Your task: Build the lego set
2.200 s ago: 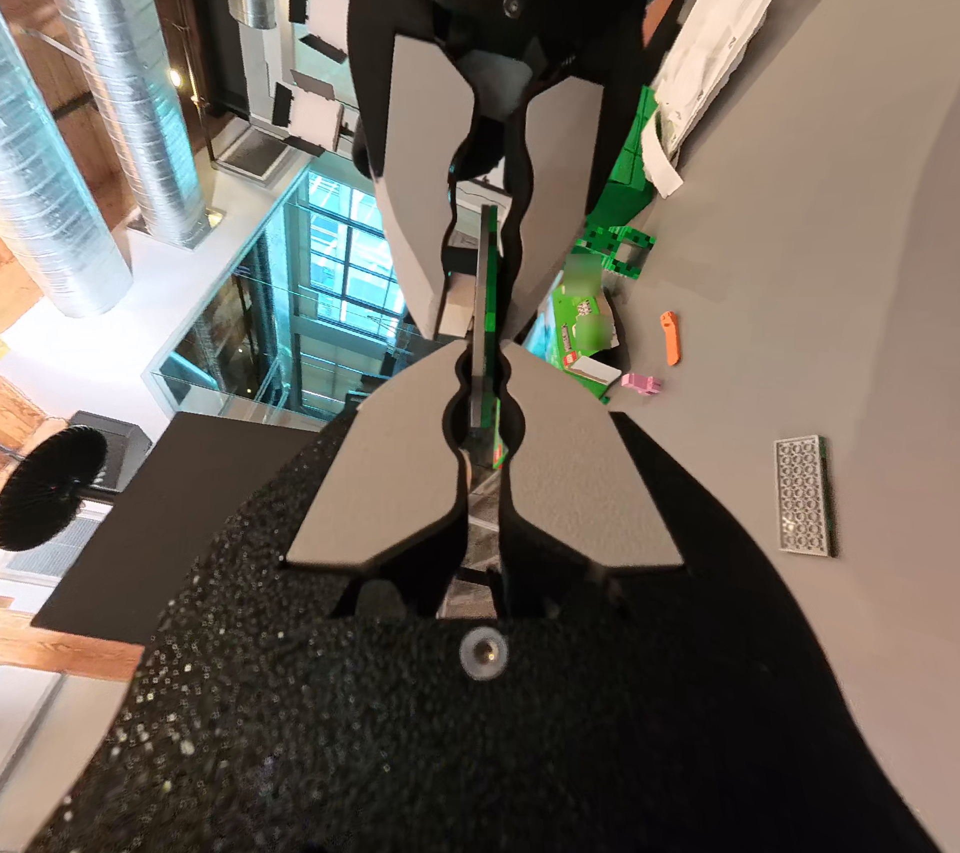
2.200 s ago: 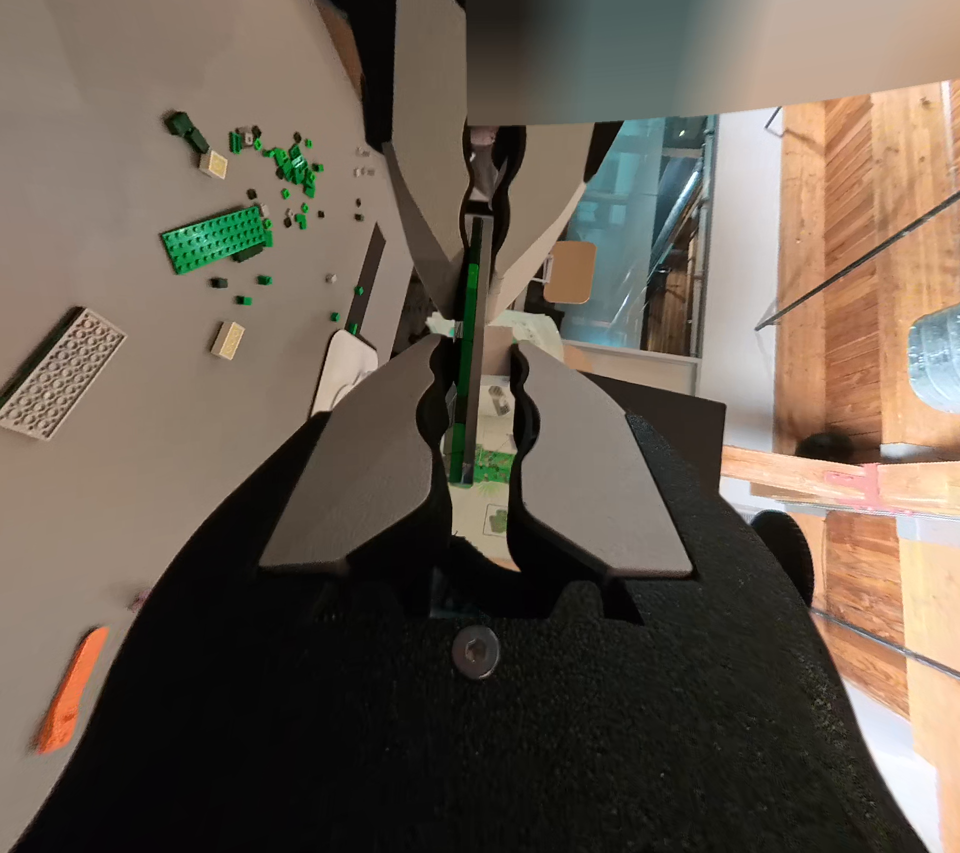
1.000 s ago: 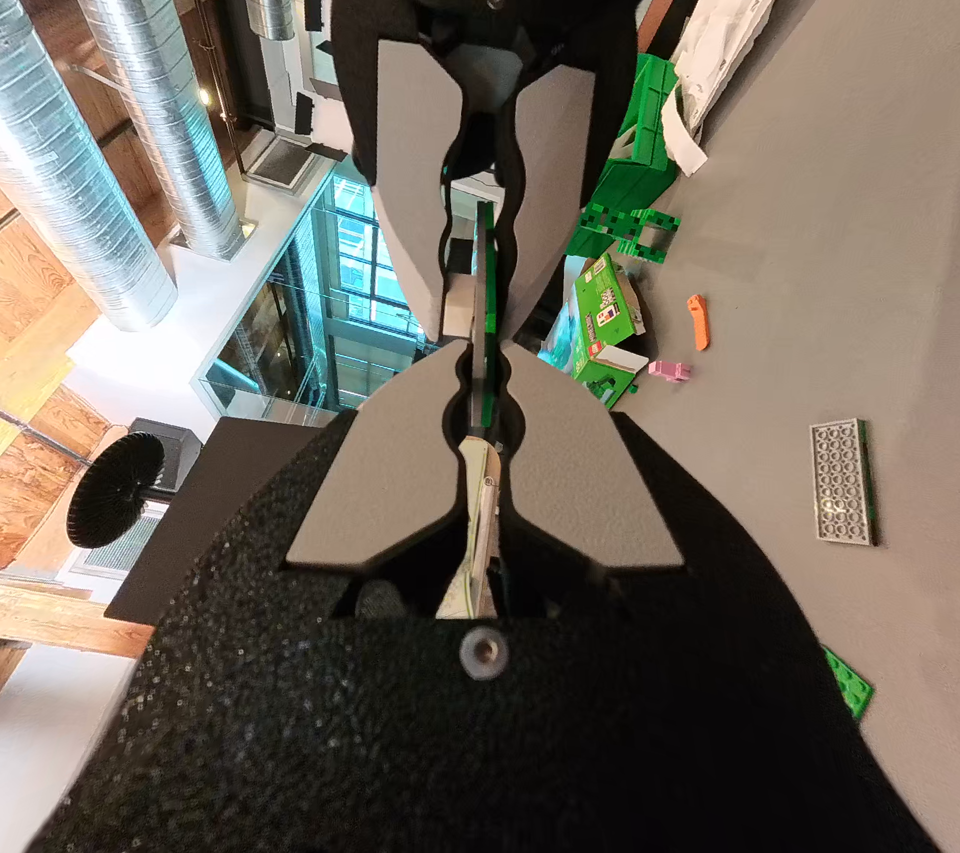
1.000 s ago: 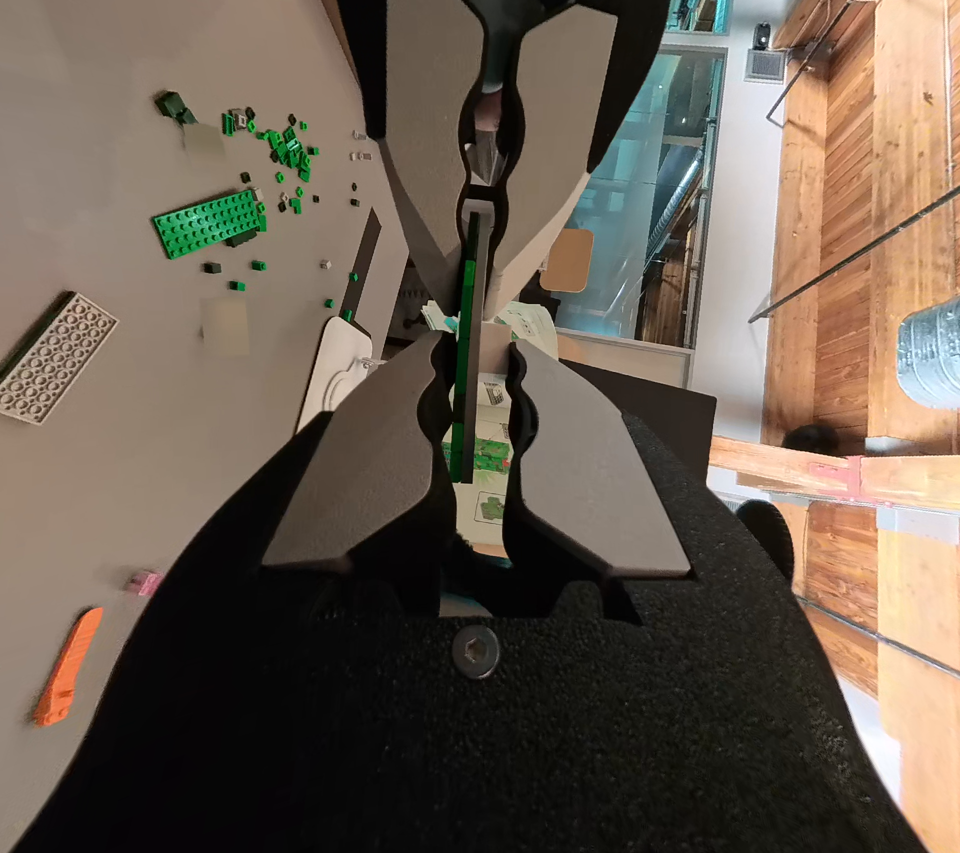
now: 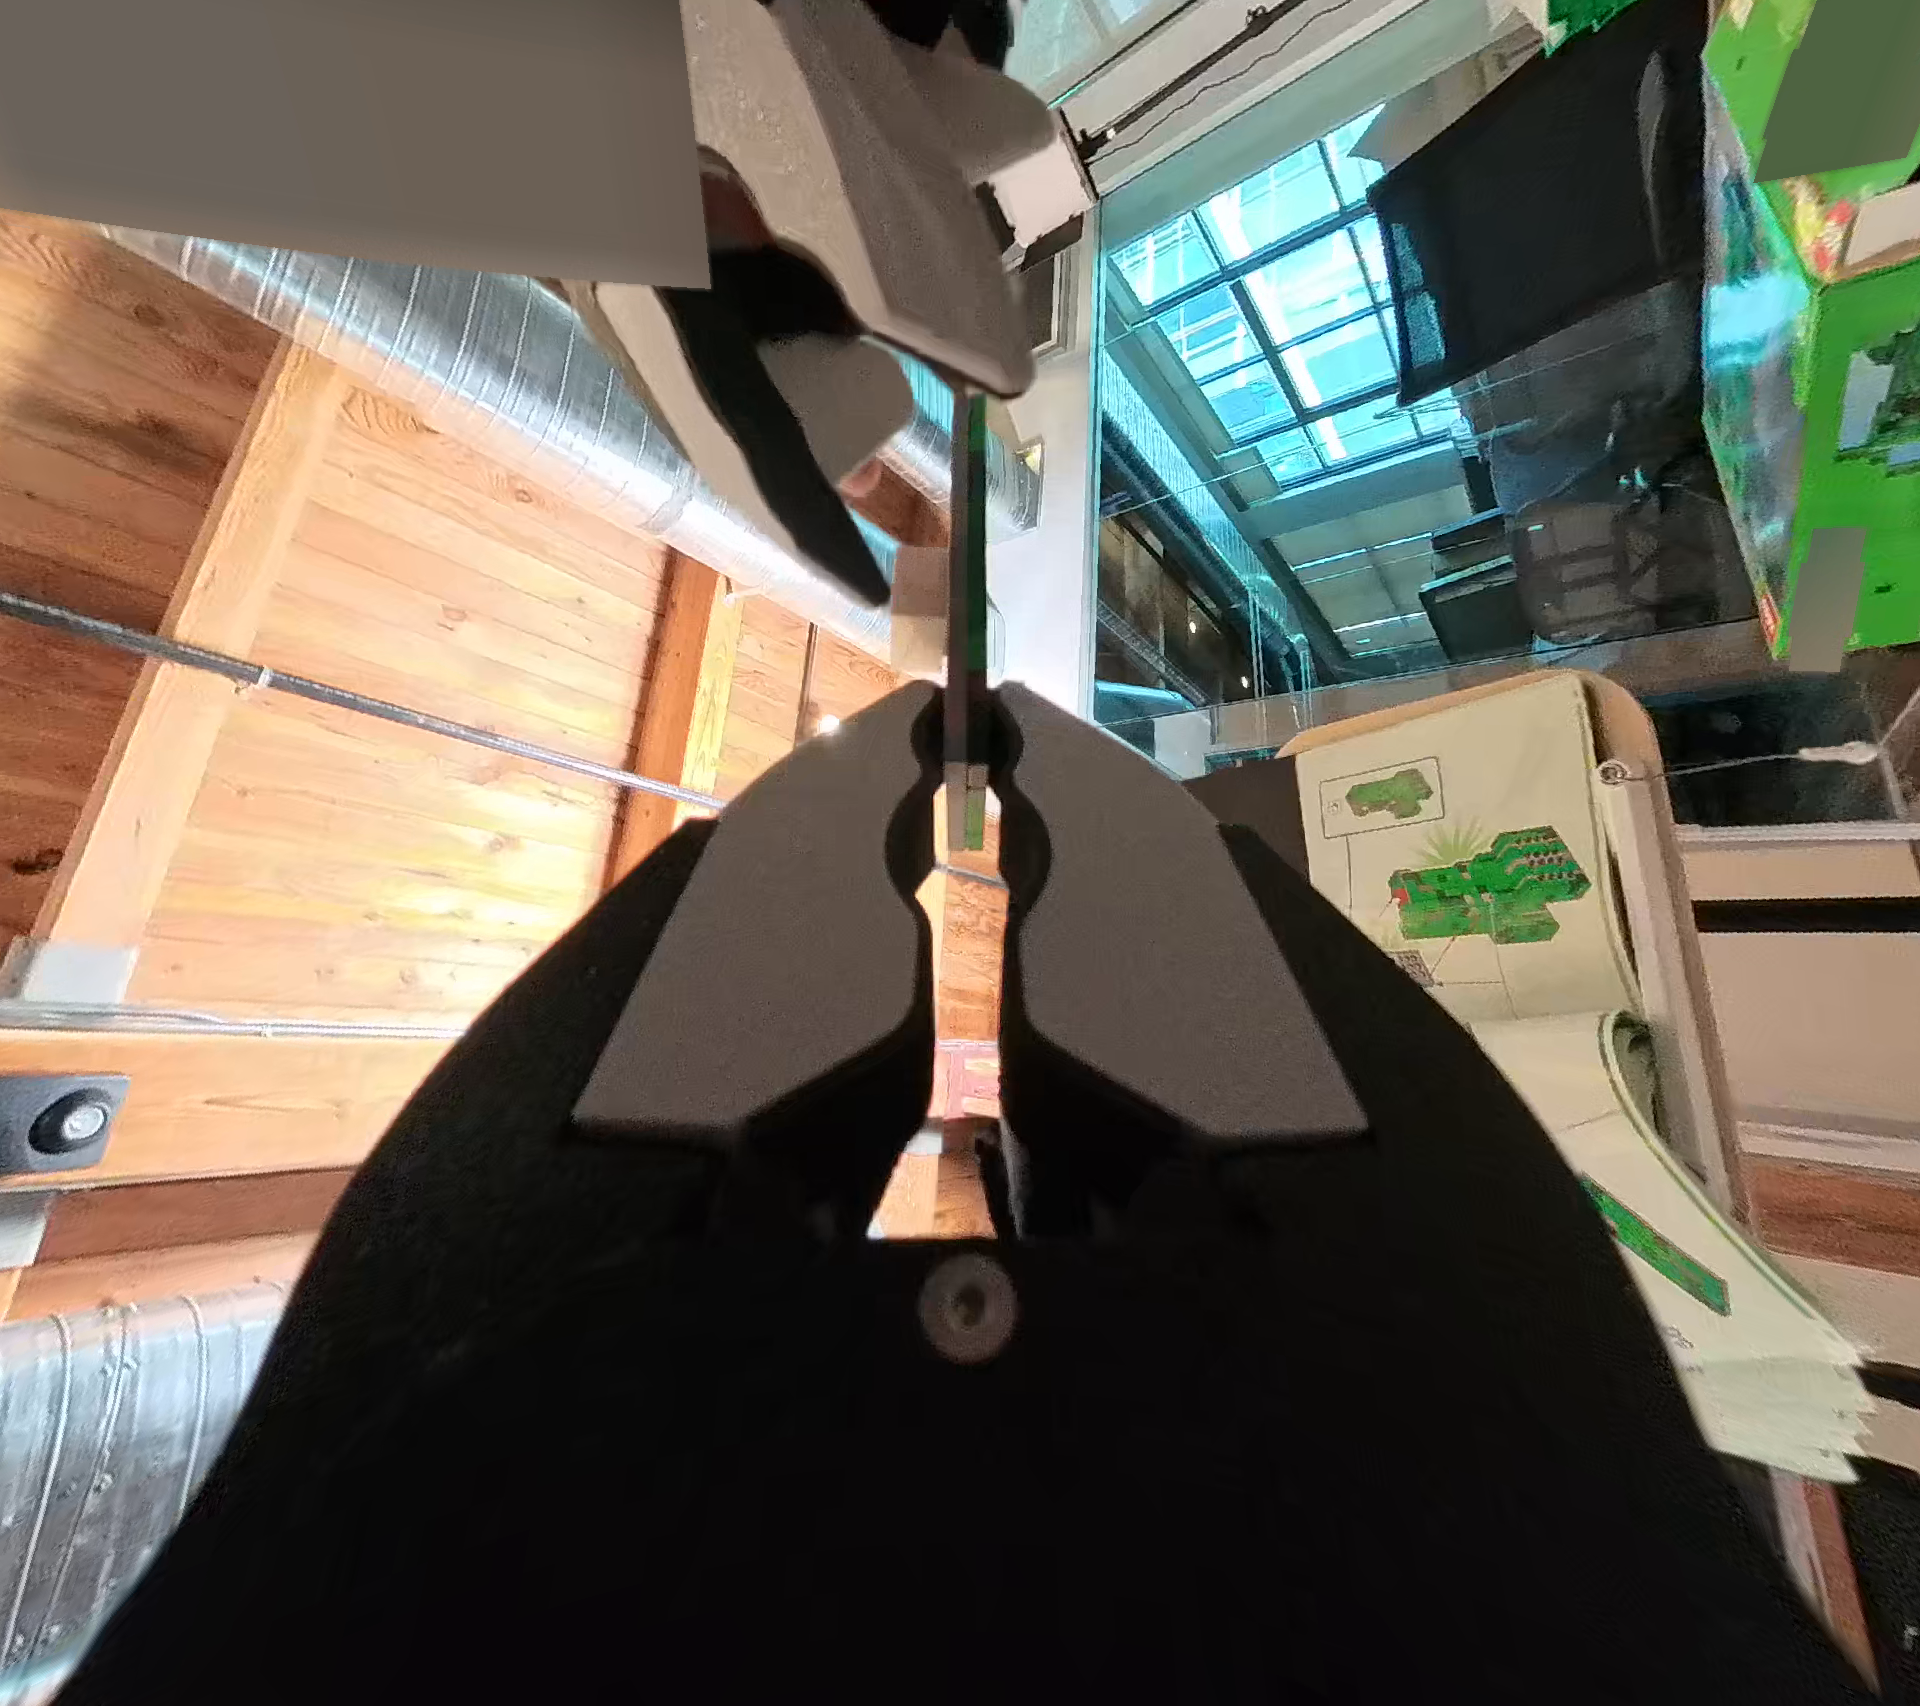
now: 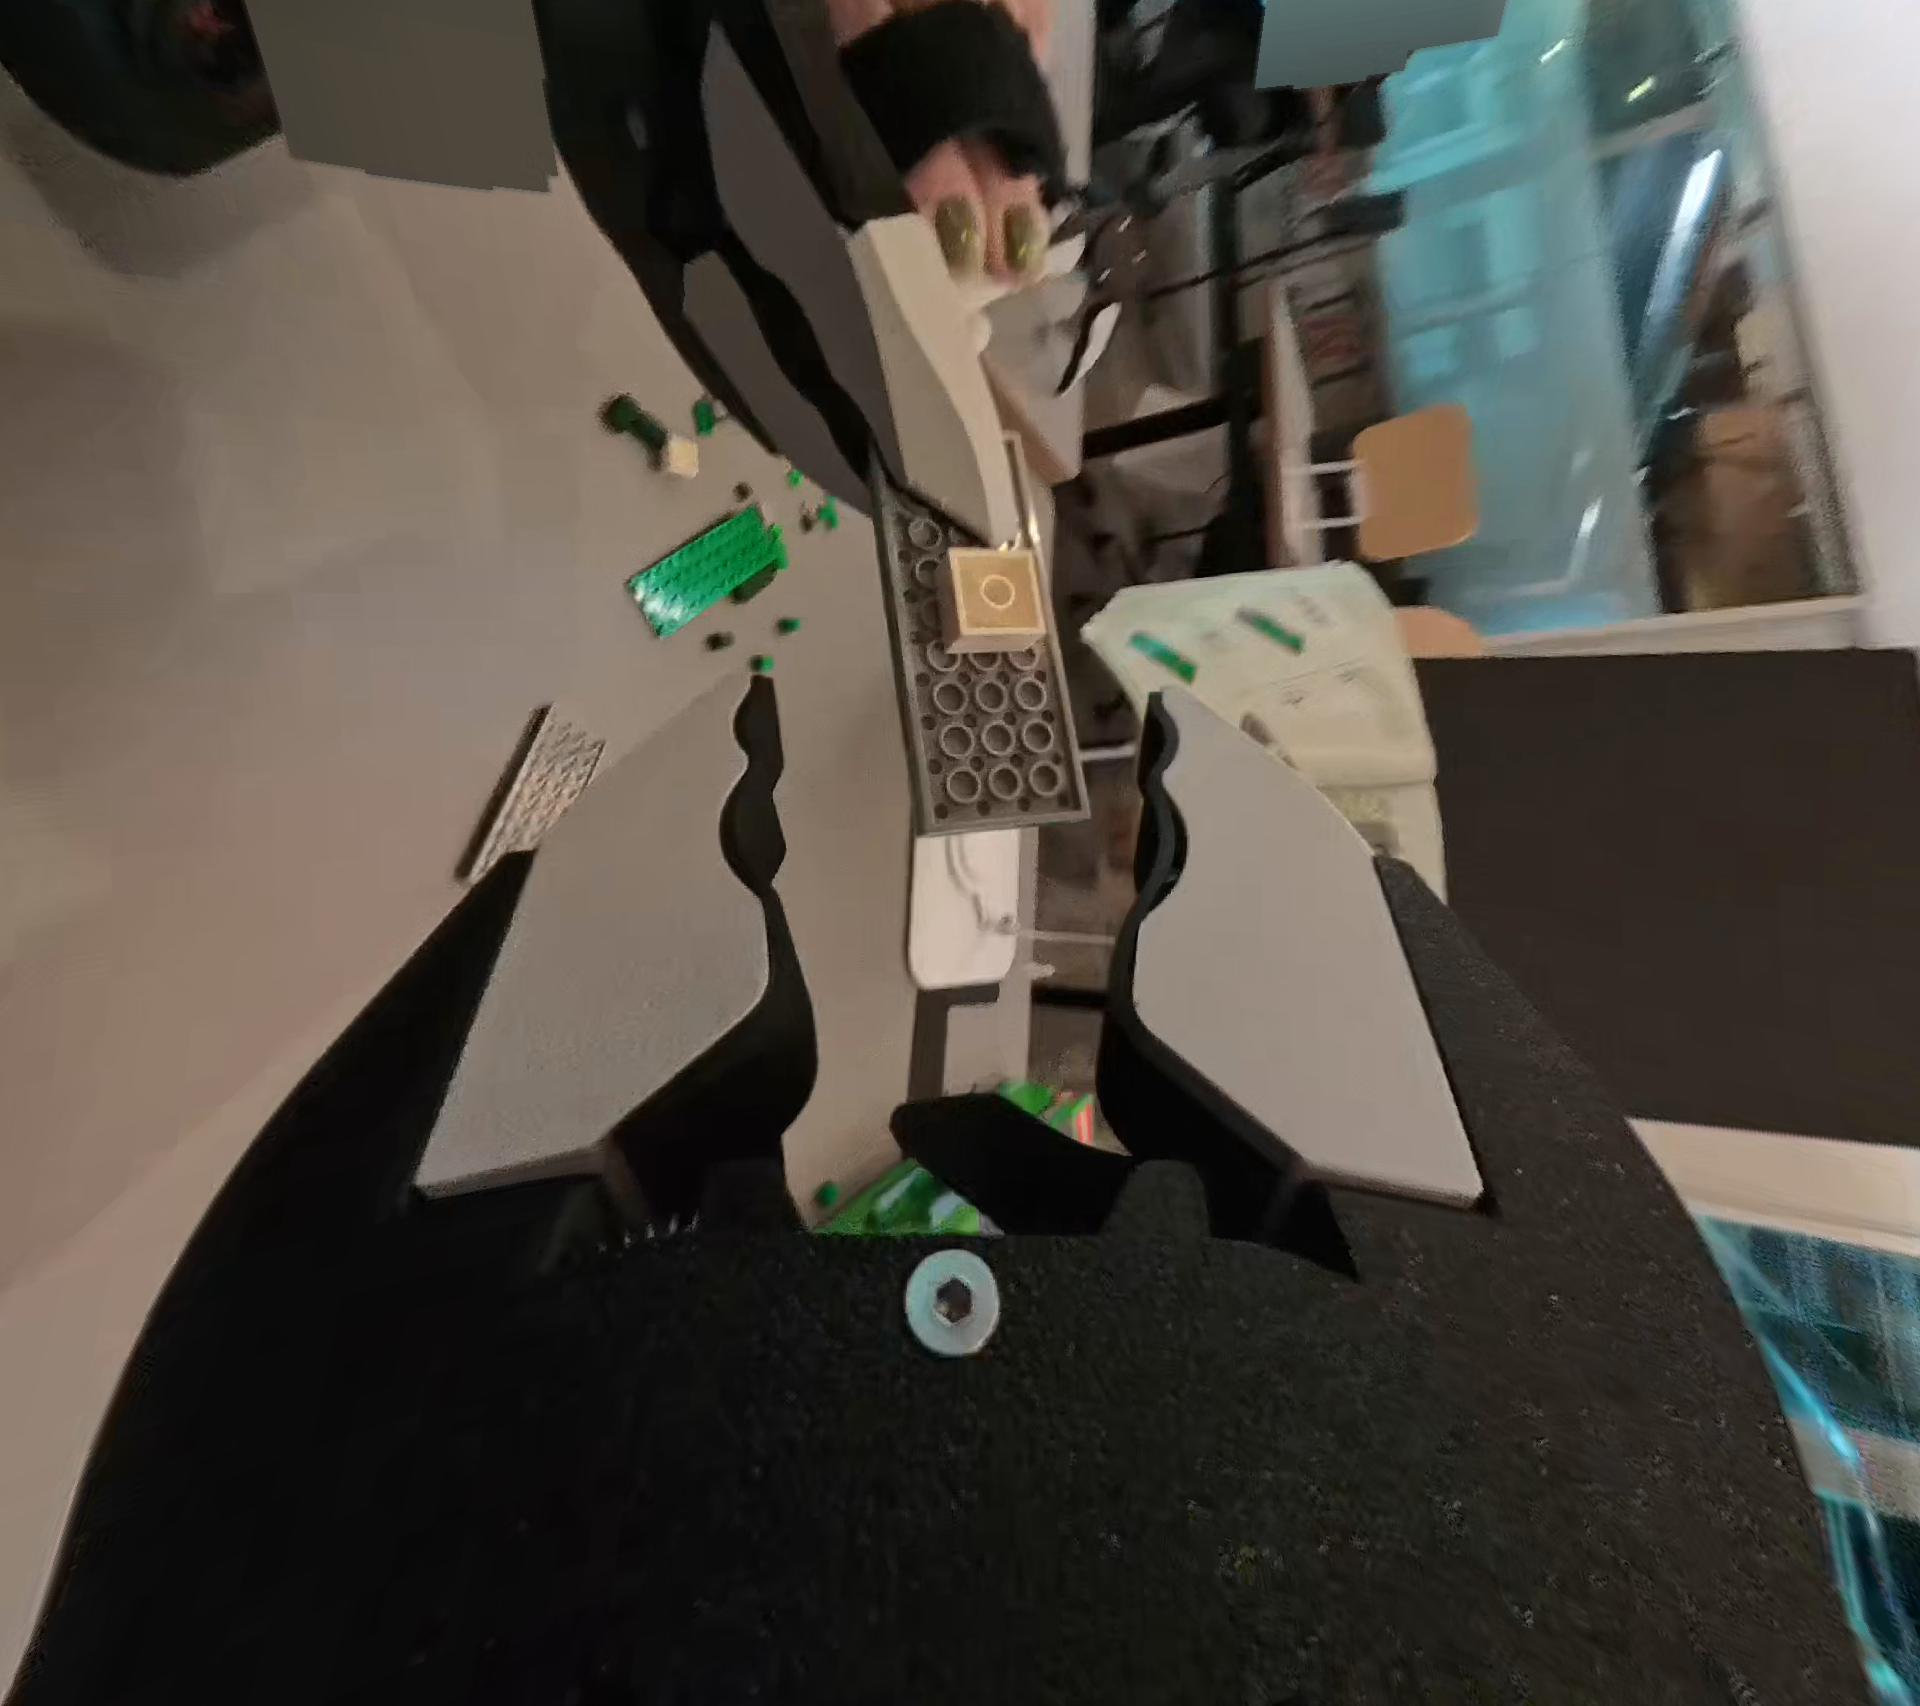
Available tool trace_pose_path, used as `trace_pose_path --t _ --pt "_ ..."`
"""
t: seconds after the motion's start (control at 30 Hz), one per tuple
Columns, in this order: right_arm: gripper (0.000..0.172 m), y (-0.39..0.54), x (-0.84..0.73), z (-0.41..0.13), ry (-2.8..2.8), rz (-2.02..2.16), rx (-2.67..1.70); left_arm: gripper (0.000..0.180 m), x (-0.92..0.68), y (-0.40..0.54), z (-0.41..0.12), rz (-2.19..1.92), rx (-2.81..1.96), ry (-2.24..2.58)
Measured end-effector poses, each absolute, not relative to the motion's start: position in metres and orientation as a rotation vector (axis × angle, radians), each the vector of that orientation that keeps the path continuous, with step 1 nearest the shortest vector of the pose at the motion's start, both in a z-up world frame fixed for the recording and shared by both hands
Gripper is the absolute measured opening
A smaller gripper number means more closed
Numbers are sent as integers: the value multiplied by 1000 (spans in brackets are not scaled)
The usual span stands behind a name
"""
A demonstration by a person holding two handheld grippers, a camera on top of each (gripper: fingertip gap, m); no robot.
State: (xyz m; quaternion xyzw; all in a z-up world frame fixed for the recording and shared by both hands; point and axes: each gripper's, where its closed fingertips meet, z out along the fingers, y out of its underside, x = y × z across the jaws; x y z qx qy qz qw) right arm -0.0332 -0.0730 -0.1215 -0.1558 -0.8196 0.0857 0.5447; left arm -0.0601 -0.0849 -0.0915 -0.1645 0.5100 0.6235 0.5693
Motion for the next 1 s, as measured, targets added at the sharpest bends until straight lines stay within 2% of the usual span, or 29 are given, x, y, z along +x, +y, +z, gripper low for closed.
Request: trace_pose_path --t 0.13,0.2,0.27,0.43,0.5,0.6,0.87,1.0 --pt "63 -57 -34 -132 -2028 42 -421 5 -55 -85 -96 1461 -367 1220" --pt "56 -55 -34 -138 -2080 35 -465 6 -53 -85 -97 1453 -359 1227" --pt "36 -52 -34 -139 -2093 25 -469 6 -52 -85 -98 1444 -359 1232" --pt "36 -41 -43 -135 -2039 -66 -464 12 -60 -75 -99 1322 -471 1213" --pt "35 -33 -47 -127 -1982 -127 -459 33 -69 -68 -98 1226 -570 1187" --pt "35 -25 -54 -111 -1898 -178 -416 48 -97 -60 -94 1110 -729 1122" --pt "35 21 -81 -64 -1719 -396 -349 51 -209 -54 -94 867 -1244 872" --pt "35 38 -92 -58 -1681 -439 -378 50 -237 -63 -92 758 -1328 761"
